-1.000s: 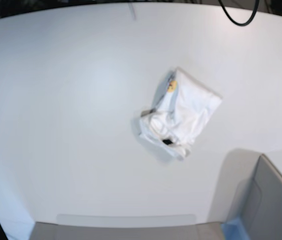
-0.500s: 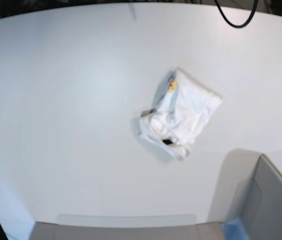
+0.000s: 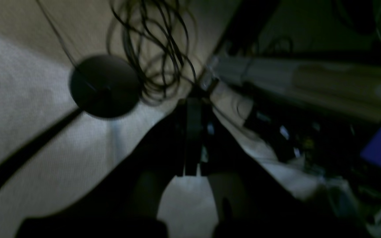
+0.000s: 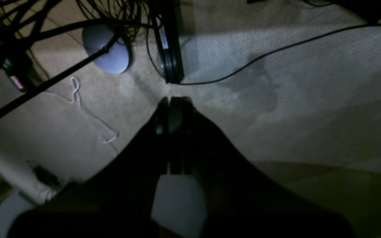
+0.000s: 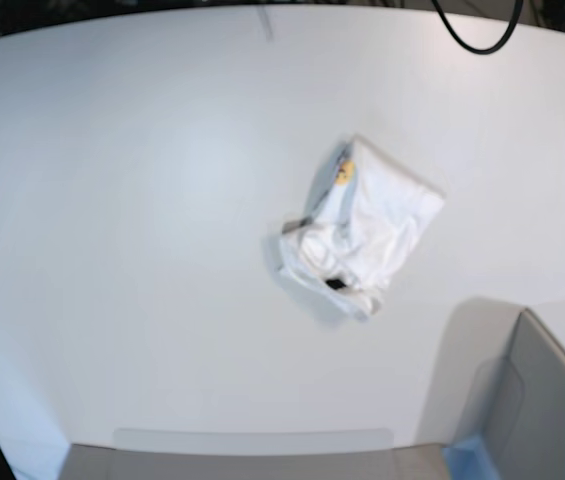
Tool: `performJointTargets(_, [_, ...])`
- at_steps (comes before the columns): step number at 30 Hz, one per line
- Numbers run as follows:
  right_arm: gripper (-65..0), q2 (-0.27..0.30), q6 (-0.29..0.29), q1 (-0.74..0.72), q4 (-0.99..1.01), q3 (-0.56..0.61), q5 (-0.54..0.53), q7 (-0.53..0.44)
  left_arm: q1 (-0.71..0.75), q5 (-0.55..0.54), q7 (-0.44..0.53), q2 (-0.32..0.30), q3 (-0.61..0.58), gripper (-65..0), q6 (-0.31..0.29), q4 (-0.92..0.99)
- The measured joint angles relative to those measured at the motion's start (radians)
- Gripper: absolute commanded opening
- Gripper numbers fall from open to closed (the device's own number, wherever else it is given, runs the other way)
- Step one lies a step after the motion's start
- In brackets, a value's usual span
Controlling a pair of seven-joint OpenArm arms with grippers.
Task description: Layout the t-shirt on the table in an organized manner, then fold the t-shirt properly
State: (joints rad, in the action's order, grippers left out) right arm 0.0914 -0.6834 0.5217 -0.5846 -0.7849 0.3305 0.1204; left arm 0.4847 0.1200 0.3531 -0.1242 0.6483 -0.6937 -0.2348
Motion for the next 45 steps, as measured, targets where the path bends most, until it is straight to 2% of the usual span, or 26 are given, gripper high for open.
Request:
performJointTargets(1, [-65.0,0.004,0.005,-0.008,0.03,0.004,0.025,-0.036,-0.013,0.01,0.007,-0.007,0.0,-65.0,0.001,0.022])
performJointTargets(3, [-65.0,0.008,0.092,-0.023,0.102,0.005,0.058,-0.127,-0.042,0.03,0.013,-0.013,0.0,-65.0,0.002,0.063])
performJointTargets(4, [-65.0,0.012,0.144,-0.035,0.141,0.005,0.102,-0.146,-0.057,0.058,0.019,-0.016,0.0,-65.0,0.004,0.076])
performJointTargets(7, [-65.0,0.054,0.219,-0.086,0.291,0.003,0.181,-0.2,-0.097,0.145,0.019,-0.02,0.0,-65.0,-0.002,0.108])
performJointTargets(8, [-65.0,0.072,0.246,-0.114,0.347,0.003,0.207,-0.2,-0.106,0.176,0.016,-0.02,0.0,-65.0,0.033,0.111])
performJointTargets(11, [-65.0,0.109,0.253,-0.181,0.45,0.003,0.226,-0.214,-0.124,0.248,0.003,-0.018,0.0,-65.0,0.137,0.114])
performJointTargets(14, [-65.0,0.118,0.254,-0.226,0.481,0.003,0.226,-0.216,-0.142,0.303,-0.012,-0.018,0.0,-65.0,0.196,0.116])
performJointTargets(16, [-65.0,0.116,0.254,-0.24,0.48,0.003,0.226,-0.217,-0.162,0.307,-0.079,-0.018,0.0,-65.0,0.225,0.116])
performJointTargets(18, [-65.0,0.119,0.254,-0.253,0.484,0.005,0.24,-0.214,-0.189,0.336,-0.146,-0.018,0.0,-65.0,0.23,0.116])
performJointTargets(25, [-65.0,0.123,0.257,-0.32,0.485,0.005,0.298,-0.125,-0.221,0.348,-0.222,-0.018,0.0,-65.0,0.234,0.114])
performJointTargets(26, [-65.0,0.121,0.275,-0.333,0.485,0.005,0.313,-0.116,-0.227,0.348,-0.249,-0.018,0.0,-65.0,0.235,0.116])
performJointTargets(31, [-65.0,0.122,0.482,-0.375,0.486,0.005,0.47,-0.109,-0.242,0.35,-0.269,-0.016,0.0,-65.0,0.234,0.117])
performJointTargets(35, [-65.0,0.112,0.584,-0.406,0.487,0.005,0.58,-0.104,-0.261,0.35,-0.275,-0.018,0.0,-65.0,0.235,0.117])
performJointTargets(37, [-65.0,0.1,0.598,-0.424,0.488,0.005,0.6,-0.108,-0.268,0.352,-0.309,-0.018,0.0,-65.0,0.237,0.116])
performJointTargets(41, [-65.0,0.097,0.613,-0.45,0.489,0.005,0.668,-0.109,-0.278,0.44,-0.33,-0.019,0.0,-65.0,0.238,0.117])
performJointTargets(45, [-65.0,0.102,0.618,-0.466,0.489,0.005,0.718,-0.104,-0.285,0.441,-0.33,-0.019,0.0,-65.0,0.238,0.117])
